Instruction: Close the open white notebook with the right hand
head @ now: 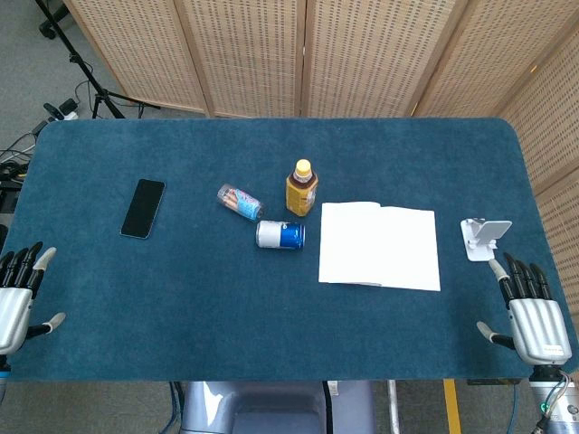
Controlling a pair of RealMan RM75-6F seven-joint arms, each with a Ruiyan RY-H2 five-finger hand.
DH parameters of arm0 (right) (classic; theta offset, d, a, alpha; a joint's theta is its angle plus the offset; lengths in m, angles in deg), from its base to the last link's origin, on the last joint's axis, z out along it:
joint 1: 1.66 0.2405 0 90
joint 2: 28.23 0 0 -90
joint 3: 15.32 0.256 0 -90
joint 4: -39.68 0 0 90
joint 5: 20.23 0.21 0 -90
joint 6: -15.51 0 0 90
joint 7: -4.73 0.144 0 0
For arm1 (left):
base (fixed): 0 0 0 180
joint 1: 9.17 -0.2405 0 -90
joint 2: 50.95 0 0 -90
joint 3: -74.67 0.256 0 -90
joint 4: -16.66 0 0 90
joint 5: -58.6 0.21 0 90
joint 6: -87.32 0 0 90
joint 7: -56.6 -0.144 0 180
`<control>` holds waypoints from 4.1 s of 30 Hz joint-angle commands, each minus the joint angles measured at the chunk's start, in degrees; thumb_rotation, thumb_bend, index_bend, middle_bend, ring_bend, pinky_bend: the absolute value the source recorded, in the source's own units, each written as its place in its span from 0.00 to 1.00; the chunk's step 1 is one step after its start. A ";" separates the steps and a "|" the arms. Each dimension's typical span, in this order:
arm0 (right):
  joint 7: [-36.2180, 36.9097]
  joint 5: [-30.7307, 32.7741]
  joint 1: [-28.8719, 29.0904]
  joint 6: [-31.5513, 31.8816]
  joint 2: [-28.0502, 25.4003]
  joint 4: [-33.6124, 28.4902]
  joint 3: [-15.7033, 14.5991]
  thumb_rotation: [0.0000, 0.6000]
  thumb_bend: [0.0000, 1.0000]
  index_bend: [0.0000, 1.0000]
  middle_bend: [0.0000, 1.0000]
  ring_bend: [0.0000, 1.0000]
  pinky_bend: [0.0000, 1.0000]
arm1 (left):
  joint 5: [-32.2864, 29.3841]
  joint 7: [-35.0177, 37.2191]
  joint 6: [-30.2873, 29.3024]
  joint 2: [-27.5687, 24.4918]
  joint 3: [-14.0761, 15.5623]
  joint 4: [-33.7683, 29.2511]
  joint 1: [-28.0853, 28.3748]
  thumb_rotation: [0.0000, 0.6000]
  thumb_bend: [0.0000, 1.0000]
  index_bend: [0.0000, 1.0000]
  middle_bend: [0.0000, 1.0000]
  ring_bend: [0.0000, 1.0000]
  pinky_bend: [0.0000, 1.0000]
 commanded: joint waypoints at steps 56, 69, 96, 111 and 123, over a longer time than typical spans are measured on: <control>-19.16 6.49 15.38 -11.90 33.39 12.75 5.41 1.00 0.10 0.00 0.00 0.00 0.00 | -0.18 -0.45 2.63 0.93 0.68 0.64 1.12 1.00 0.00 0.00 0.00 0.00 0.00; -19.64 7.94 17.77 -13.36 35.36 13.92 6.60 1.00 0.10 0.00 0.00 0.00 0.00 | -0.05 -1.52 3.09 1.46 0.99 0.74 1.35 1.00 0.00 0.00 0.00 0.00 0.00; -18.90 13.70 22.09 -17.45 37.47 18.80 9.48 1.00 0.10 0.00 0.00 0.00 0.00 | -0.43 -2.33 3.78 1.85 1.16 0.54 1.69 1.00 0.00 0.00 0.00 0.00 0.00; -19.01 14.86 23.02 -17.62 37.77 19.58 9.17 1.00 0.11 0.00 0.00 0.00 0.00 | -0.49 -1.77 3.63 1.55 1.13 0.47 1.65 1.00 0.00 0.00 0.00 0.00 0.00; -18.86 15.99 23.62 -17.98 38.19 20.86 9.11 1.00 0.13 0.00 0.00 0.00 0.00 | -0.05 -2.07 3.14 1.39 1.26 0.19 1.51 1.00 0.00 0.00 0.00 0.00 0.00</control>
